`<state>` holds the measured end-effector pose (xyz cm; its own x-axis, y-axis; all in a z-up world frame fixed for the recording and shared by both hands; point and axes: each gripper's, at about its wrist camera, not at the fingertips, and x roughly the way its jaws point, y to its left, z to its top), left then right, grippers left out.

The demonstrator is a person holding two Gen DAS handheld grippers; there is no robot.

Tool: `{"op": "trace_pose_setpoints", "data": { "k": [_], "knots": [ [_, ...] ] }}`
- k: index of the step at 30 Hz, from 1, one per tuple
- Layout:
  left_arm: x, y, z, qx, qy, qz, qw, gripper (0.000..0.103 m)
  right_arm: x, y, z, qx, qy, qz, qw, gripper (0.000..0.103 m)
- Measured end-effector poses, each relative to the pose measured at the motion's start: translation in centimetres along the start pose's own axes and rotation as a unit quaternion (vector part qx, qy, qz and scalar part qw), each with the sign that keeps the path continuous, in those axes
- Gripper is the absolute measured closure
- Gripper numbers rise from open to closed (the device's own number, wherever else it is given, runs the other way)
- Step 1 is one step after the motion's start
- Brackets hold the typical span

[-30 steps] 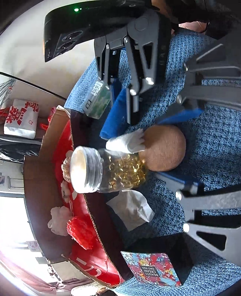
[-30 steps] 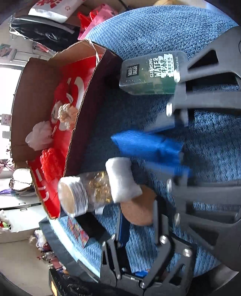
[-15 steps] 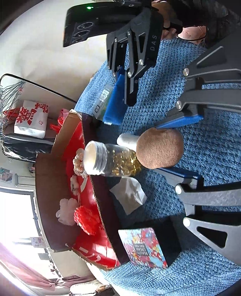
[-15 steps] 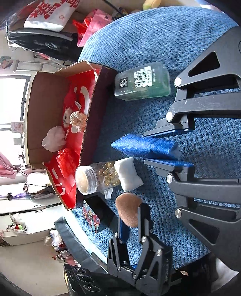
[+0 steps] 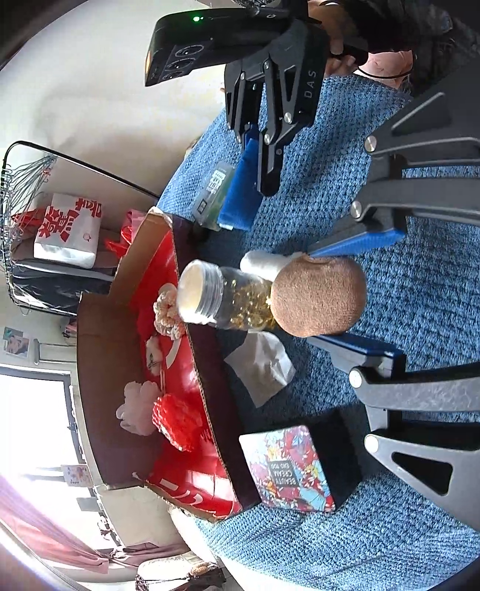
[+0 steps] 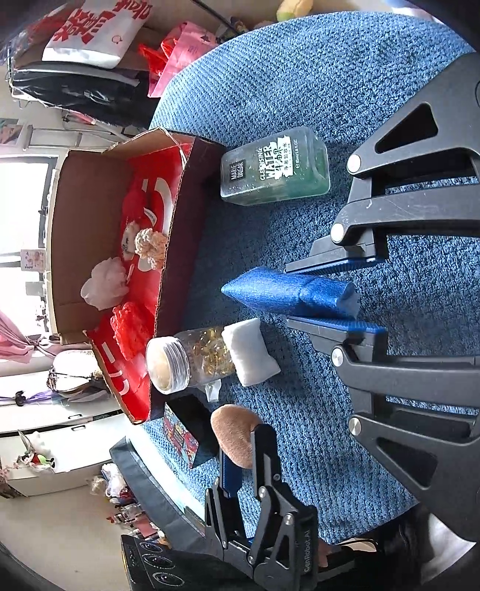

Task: Organize soft objects
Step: 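Lift the sponge and blue cloth and carry both into the box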

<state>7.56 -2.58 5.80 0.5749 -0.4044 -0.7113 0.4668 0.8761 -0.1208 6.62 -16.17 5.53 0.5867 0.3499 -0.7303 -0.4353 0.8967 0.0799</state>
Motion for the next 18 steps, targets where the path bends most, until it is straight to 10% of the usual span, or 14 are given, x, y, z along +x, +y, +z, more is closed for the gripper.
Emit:
{"op": "trace_pose_setpoints", "data": {
  "k": [18],
  "knots": [
    [-0.7, 4.5, 3.8, -0.008, -0.01, 0.043, 0.999, 0.061, 0.0, -3.0, 3.9, -0.002, -0.008, -0.035, 0.999, 0.083]
  ]
}}
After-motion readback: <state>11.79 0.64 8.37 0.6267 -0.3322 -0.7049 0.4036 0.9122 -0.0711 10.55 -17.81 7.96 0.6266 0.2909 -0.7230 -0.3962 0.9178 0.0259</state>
